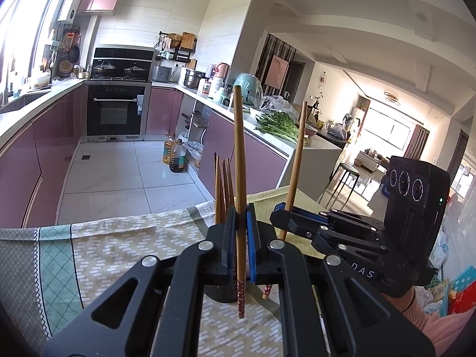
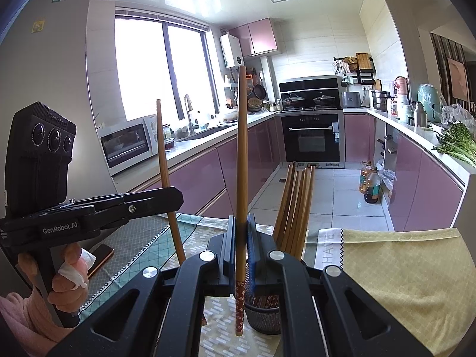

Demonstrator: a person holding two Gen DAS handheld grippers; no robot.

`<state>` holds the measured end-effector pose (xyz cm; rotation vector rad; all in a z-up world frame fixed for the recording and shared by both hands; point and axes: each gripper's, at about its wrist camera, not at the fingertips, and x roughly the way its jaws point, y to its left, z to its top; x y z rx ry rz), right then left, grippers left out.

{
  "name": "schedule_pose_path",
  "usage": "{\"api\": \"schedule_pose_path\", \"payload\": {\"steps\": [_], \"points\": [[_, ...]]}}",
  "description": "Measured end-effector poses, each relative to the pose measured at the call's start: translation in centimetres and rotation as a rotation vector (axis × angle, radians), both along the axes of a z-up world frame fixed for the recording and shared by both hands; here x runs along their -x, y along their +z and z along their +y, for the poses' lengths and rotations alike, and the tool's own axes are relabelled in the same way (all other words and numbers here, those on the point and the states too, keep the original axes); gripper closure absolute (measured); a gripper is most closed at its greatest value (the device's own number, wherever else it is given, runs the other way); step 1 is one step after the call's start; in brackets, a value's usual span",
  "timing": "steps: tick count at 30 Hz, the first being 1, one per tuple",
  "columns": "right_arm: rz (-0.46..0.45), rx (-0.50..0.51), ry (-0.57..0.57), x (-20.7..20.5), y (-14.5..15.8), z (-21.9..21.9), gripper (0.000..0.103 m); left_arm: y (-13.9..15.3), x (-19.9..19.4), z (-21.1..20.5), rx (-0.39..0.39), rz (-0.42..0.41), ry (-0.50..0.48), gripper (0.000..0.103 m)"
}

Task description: Organize utensils

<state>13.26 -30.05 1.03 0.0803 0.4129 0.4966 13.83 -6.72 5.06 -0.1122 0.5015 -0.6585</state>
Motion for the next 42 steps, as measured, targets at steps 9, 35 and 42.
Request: {"api": "schedule_pose_path", "payload": {"steps": [9,35,42], "points": [[-0.001,-0.004,0.000,-0.7,0.2,0.0,0.097,0.9,-0.7,-0.6,0.009,-0.009,0.004,0.096],[-0.031,-0.021,-0.020,-2.5,0.7,0.3,0.097,1.8,-2.3,-2.4,0.038,-0.026,0.016,0.096],[-0.028,-0.019,-0.031,-2.9,0.1,0.2,0.097,1.5,-2.8,-3.0,0.020,-0.034,0.036,0.096]]}}
